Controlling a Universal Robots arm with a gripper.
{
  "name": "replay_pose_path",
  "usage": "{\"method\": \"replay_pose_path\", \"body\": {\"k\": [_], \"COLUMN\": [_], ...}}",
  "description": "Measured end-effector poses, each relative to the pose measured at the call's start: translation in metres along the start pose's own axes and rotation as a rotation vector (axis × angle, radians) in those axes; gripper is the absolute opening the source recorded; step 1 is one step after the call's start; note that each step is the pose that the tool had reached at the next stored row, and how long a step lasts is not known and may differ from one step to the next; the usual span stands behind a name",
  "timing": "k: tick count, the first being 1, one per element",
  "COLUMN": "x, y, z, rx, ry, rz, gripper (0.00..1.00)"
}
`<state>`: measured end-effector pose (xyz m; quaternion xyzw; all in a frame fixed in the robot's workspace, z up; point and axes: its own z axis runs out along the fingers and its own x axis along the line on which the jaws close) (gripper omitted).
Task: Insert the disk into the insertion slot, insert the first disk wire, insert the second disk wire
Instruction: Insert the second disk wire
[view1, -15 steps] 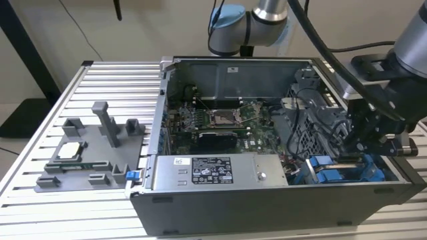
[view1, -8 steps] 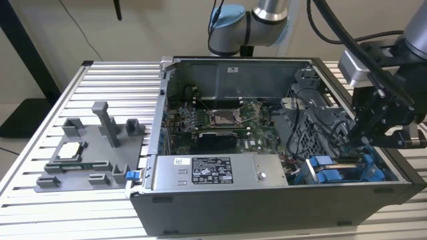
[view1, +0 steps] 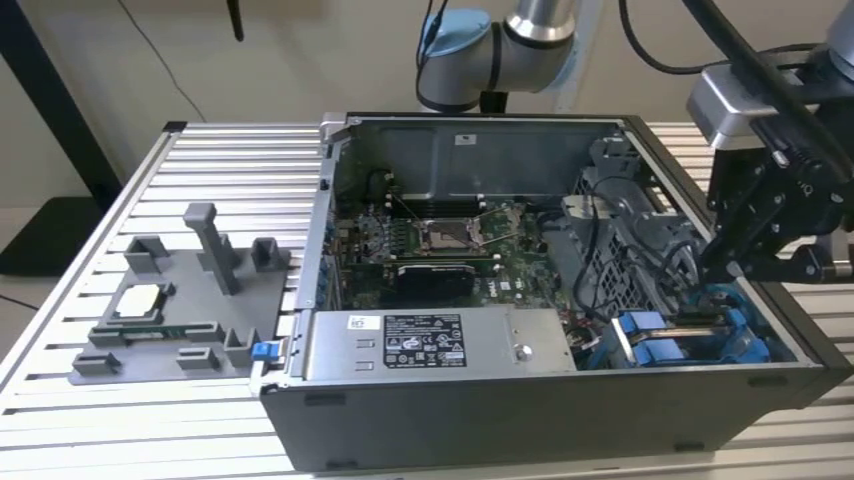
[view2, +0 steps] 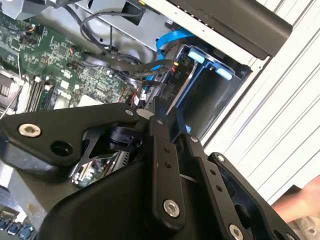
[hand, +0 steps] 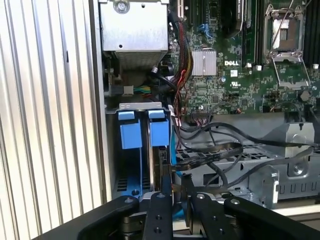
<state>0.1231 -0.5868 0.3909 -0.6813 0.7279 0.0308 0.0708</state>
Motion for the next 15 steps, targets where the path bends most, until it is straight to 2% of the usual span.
{"method": "replay_pose_path", "body": {"k": [6, 9, 15], "x": [-0.0015, -0.0028, -0.0032], "y": [-0.0005, -0.001, -0.0011], "z": [-0.0102, -0.0192, -0.0216], "rx": [-0.0201, -0.021, -0.021], "ry": [0.0017, 0.0015, 0.0013], "rz": [0.006, 0.008, 0.008], "gripper": [1.0, 1.0, 1.0]}}
